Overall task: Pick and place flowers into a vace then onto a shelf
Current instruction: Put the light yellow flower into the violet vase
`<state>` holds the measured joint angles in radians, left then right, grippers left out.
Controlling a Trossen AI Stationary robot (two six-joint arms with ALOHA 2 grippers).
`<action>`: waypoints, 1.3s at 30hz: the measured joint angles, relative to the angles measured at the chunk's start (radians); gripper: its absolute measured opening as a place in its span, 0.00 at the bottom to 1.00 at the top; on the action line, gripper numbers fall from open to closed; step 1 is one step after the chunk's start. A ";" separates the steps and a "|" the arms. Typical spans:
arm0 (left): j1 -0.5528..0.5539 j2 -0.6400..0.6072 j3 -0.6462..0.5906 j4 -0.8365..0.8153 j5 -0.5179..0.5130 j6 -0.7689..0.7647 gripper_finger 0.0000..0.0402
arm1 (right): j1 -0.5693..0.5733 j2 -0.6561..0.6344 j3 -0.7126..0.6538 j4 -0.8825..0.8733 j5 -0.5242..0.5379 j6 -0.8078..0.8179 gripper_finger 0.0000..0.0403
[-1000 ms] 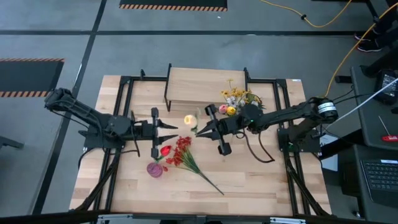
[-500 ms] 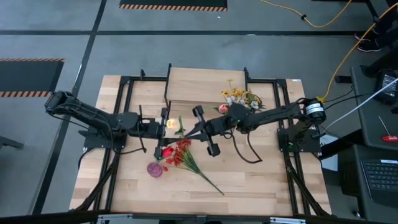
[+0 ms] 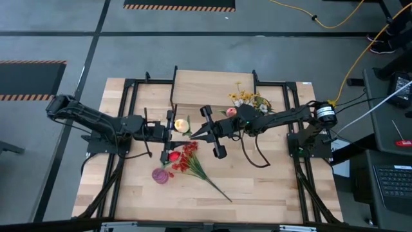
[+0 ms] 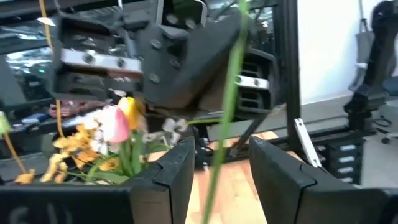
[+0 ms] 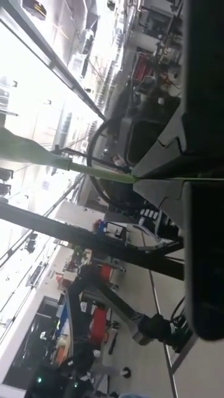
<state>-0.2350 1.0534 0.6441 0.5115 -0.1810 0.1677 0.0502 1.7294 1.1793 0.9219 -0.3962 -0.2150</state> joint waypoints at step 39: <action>0.078 -0.013 0.000 -0.002 0.093 -0.067 0.01 | -0.009 -0.013 0.000 -0.037 0.004 0.001 0.11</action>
<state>-0.1574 1.0401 0.6445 0.5091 -0.0875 0.1005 0.0410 1.7165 1.1793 0.8854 -0.3923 -0.2142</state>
